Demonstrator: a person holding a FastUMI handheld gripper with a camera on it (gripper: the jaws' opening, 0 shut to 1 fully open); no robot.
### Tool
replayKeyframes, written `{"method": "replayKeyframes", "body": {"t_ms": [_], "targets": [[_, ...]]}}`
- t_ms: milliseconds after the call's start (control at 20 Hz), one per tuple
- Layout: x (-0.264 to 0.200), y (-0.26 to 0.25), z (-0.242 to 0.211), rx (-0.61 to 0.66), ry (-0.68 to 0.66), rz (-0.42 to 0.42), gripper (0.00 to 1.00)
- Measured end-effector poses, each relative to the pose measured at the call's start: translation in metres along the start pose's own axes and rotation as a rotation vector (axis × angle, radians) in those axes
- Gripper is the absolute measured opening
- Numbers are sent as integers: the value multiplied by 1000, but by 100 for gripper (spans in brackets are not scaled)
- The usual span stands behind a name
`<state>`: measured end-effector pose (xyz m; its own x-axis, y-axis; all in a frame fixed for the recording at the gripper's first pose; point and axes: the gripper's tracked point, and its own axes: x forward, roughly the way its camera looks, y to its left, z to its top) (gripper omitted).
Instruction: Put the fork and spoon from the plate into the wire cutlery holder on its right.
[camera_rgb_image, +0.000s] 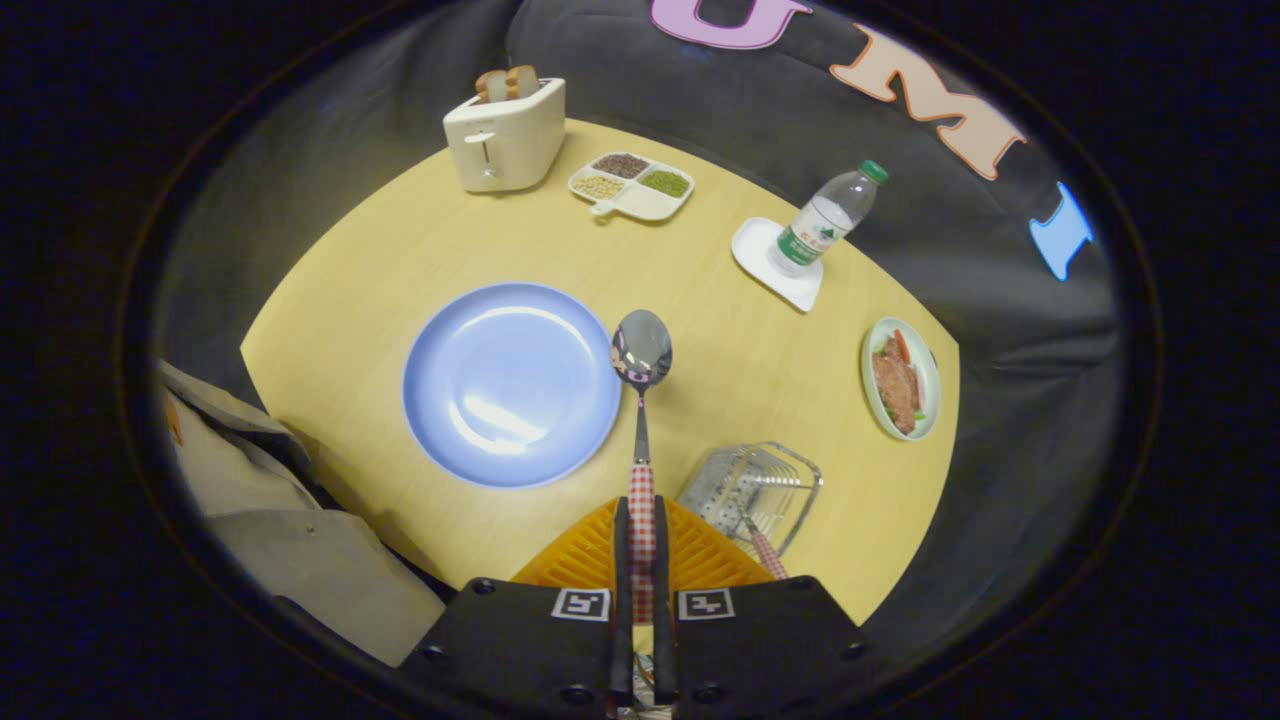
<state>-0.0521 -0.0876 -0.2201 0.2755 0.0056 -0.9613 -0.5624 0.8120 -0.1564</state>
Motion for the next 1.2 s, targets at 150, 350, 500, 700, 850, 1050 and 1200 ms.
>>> {"method": "replayKeyframes", "body": {"t_ms": [150,350,500,700,850,1050,1200], "targets": [[-7,-26,-7,-18,29,-14,11],[-15,-53,-29,-79,118,-5,11],[-16,-76,-45,-127,181,-18,11],[-11,-88,-70,-161,279,20,11],[-2,-94,-81,-181,339,31,11],[3,-94,-81,-159,413,97,11],[3,-98,-74,-161,437,107,11]]}}
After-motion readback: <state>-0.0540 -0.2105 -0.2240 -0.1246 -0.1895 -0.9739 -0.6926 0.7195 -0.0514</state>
